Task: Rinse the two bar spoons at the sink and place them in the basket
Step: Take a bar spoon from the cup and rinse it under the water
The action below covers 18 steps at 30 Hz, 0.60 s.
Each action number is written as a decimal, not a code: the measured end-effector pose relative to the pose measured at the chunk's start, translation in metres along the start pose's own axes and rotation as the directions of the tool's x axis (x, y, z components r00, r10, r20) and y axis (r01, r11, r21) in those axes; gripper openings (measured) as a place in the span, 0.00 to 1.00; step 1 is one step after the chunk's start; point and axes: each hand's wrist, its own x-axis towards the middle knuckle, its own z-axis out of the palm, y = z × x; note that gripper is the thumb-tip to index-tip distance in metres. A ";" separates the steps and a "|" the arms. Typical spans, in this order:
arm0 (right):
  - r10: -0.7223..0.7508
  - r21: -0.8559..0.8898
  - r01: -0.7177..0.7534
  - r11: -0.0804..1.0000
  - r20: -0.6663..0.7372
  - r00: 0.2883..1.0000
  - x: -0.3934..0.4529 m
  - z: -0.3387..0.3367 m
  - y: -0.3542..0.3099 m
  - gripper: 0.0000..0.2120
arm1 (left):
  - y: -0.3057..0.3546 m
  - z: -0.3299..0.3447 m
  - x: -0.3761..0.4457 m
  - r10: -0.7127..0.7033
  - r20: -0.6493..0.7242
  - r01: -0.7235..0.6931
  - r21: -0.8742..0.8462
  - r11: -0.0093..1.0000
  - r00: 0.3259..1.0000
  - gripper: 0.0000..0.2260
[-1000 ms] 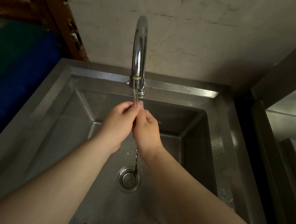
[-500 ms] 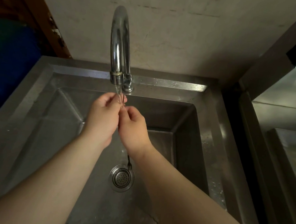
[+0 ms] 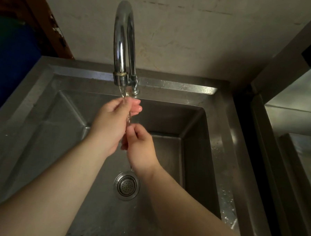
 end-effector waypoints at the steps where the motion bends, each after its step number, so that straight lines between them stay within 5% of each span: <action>1: 0.020 0.015 -0.020 1.000 0.000 1.000 -0.002 0.001 0.004 0.16 | 0.000 0.001 0.000 -0.001 0.000 0.001 -0.009 1.000 1.000 0.11; 6: 0.036 0.140 -0.039 0.989 0.020 0.999 0.002 0.002 0.006 0.13 | -0.010 0.002 -0.012 -0.065 0.078 0.059 0.080 0.995 0.995 0.10; 12: 0.043 -0.258 -0.043 0.965 -0.009 0.999 0.002 -0.013 0.015 0.13 | -0.001 -0.009 0.002 -0.175 -0.036 0.157 -0.294 0.943 0.984 0.09; 15: -0.063 -0.538 0.088 0.838 0.065 0.996 0.012 -0.020 -0.005 0.13 | -0.022 -0.014 -0.003 -0.245 -0.088 0.221 -0.222 0.950 0.965 0.08; 18: -0.038 -0.781 0.243 0.575 0.271 0.962 0.024 -0.022 -0.029 0.10 | -0.036 -0.025 -0.003 -0.320 -0.209 0.248 -0.308 0.919 0.924 0.09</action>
